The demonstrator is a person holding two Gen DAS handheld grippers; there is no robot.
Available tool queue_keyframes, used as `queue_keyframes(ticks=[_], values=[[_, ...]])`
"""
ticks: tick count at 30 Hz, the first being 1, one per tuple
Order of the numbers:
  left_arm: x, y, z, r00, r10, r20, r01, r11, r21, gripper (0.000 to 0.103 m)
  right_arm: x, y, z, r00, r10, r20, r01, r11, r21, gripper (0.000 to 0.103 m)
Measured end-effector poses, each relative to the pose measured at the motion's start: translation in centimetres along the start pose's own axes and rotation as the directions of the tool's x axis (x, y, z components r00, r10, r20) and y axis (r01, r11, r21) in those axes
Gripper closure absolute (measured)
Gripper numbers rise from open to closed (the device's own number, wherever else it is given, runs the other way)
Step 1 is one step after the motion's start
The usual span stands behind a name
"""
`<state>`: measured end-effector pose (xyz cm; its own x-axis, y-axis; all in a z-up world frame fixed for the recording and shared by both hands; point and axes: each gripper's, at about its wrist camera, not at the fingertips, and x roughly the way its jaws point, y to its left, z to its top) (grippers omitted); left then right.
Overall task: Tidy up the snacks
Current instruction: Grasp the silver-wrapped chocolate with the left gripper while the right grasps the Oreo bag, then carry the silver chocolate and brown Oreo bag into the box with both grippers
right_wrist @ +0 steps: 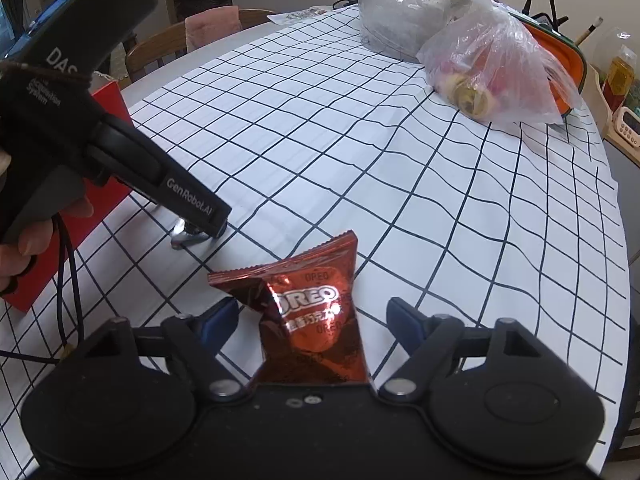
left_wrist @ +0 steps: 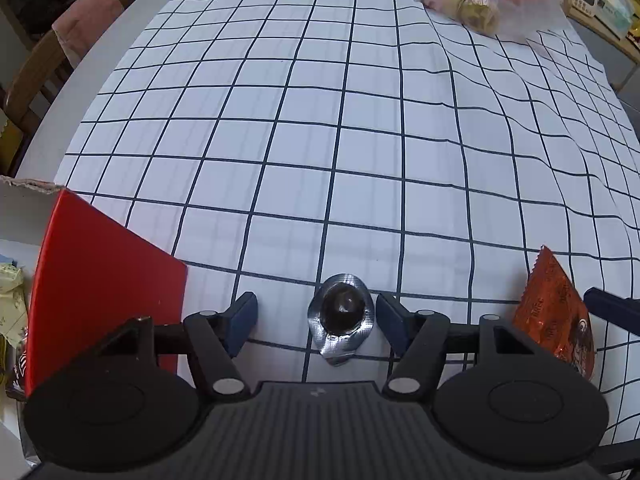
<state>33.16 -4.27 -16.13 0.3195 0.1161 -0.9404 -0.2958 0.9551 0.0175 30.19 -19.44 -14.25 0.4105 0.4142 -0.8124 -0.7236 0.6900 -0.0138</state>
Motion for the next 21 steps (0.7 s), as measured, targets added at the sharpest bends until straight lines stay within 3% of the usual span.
queue_keyframes(ticks=[4, 8, 10, 21], values=[[-0.1, 0.0, 0.1, 1.0, -0.022, 0.004, 0.022, 1.0, -0.001, 0.047, 0.4, -0.1, -0.1, 1.0, -0.006, -0.007, 0.006, 1.0, 0.009, 0.034], [-0.3, -0.2, -0.2, 1.0, -0.026, 0.016, 0.026, 1.0, 0.007, 0.064, 0.4, -0.5, -0.3, 1.0, -0.001, -0.009, 0.001, 0.999, 0.042, 0.055], [-0.5, 0.0, -0.3, 0.999, -0.028, 0.022, 0.028, 1.0, 0.005, 0.068, 0.3, -0.5, -0.3, 1.0, -0.009, -0.006, 0.01, 0.998, 0.056, 0.058], [-1.9, 1.4, -1.6, 0.997, -0.062, 0.042, 0.063, 0.997, -0.042, 0.07, -2.6, -0.1, -1.7, 0.999, -0.044, 0.014, 0.041, 0.99, 0.132, 0.062]])
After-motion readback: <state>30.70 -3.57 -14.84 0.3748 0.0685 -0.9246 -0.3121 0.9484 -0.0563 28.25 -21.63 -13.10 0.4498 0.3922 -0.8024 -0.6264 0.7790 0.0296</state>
